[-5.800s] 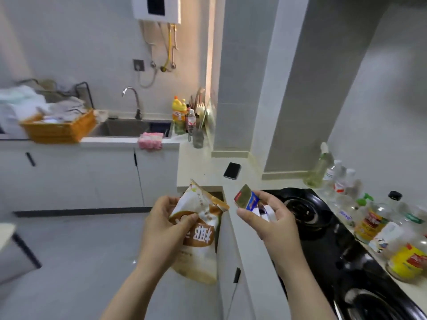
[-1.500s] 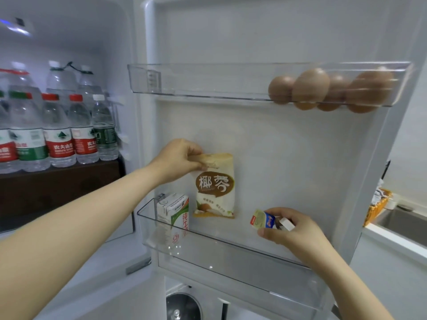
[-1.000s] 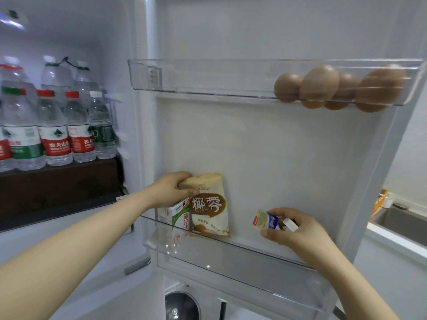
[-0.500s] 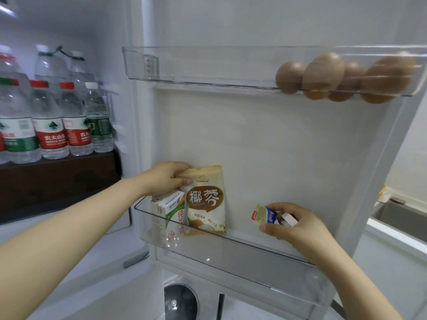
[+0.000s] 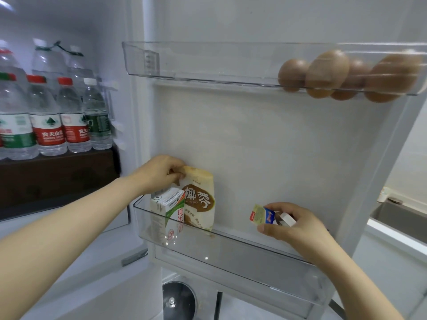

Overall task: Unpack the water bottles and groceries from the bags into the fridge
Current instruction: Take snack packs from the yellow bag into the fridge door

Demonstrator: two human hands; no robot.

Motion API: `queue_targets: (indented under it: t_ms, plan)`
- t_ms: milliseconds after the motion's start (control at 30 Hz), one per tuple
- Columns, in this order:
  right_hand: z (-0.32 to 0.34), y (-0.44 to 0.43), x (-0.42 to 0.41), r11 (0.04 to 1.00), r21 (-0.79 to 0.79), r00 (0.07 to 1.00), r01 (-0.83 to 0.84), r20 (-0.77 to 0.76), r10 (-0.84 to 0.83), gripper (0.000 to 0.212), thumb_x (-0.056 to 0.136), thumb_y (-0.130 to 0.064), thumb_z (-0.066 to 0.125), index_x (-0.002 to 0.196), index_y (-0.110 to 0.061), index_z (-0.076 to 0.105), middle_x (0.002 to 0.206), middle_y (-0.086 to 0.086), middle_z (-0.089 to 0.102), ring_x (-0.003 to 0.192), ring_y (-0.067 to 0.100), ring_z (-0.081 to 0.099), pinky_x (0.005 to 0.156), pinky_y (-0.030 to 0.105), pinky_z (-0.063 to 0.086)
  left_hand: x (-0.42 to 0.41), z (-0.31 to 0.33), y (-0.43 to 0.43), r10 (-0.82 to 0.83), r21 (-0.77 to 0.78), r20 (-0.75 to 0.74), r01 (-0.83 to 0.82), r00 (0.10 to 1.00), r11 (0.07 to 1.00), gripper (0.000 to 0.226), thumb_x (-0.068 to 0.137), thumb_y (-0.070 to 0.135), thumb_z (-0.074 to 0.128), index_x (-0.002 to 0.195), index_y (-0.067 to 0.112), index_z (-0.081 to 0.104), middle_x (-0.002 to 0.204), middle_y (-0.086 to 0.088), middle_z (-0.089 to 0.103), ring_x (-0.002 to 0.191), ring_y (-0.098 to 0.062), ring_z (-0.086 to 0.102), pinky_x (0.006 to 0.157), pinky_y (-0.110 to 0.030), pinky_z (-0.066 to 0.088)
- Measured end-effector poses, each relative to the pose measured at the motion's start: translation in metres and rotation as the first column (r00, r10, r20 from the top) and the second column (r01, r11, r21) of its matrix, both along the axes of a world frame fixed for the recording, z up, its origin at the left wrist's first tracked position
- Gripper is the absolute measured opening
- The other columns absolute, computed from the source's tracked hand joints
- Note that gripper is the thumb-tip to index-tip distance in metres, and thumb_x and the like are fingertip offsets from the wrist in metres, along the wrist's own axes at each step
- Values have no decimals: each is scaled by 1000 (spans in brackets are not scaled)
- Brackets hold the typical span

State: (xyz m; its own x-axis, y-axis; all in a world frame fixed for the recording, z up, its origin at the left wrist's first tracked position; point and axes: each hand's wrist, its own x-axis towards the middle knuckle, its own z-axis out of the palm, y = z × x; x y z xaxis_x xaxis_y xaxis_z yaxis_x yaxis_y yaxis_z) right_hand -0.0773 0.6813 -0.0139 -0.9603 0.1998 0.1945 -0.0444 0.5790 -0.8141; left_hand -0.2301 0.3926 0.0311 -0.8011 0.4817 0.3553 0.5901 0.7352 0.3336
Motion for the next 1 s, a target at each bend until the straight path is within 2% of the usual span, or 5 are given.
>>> queue_targets:
  t_ms: [267, 400, 600, 867, 1000]
  plan:
    - [16, -35, -32, 977, 166, 991, -131, 46, 125, 36, 66, -33, 84, 97, -30, 68, 98, -10, 66, 86, 0, 61, 66, 11, 44, 5, 5, 0, 56, -125, 8, -54, 998, 991, 10, 88, 11, 57, 80, 11, 62, 74, -3, 64, 70, -18, 56, 62, -26, 41]
    - [12, -47, -54, 915, 332, 967, -228, 188, 173, 38, 67, -35, 83, 100, -27, 68, 106, -5, 63, 96, 12, 59, 84, 27, 48, 12, -1, -3, 57, -2, -15, -57, 998, 998, 20, 86, 15, 60, 105, 12, 64, 95, -6, 66, 82, -19, 59, 71, -29, 46]
    - [-7, -51, -63, 849, 427, 930, -310, 320, 179, 44, 70, -45, 80, 108, -26, 68, 109, -8, 60, 100, 9, 53, 82, 19, 40, 31, -7, -10, 104, 117, -79, -95, 991, 989, 39, 91, 24, 59, 127, 13, 51, 122, -3, 52, 94, -15, 58, 83, -24, 45]
    - [-16, -54, -66, 818, 505, 944, -275, 304, 130, 50, 75, -36, 78, 120, -19, 62, 120, -3, 58, 111, 15, 54, 86, 21, 41, 56, -30, -7, 79, 63, -352, -60, 933, 996, 40, 88, 27, 60, 124, 10, 53, 121, -4, 51, 111, -23, 51, 88, -27, 39]
    - [-14, -54, -64, 805, 515, 925, -295, 365, 105, 54, 72, -29, 80, 122, -18, 62, 110, -2, 55, 85, 14, 52, 72, 20, 43, 60, -34, -2, 42, 49, -339, -27, 940, 998, 35, 91, 32, 56, 123, 15, 54, 121, 2, 51, 111, -17, 50, 90, -24, 38]
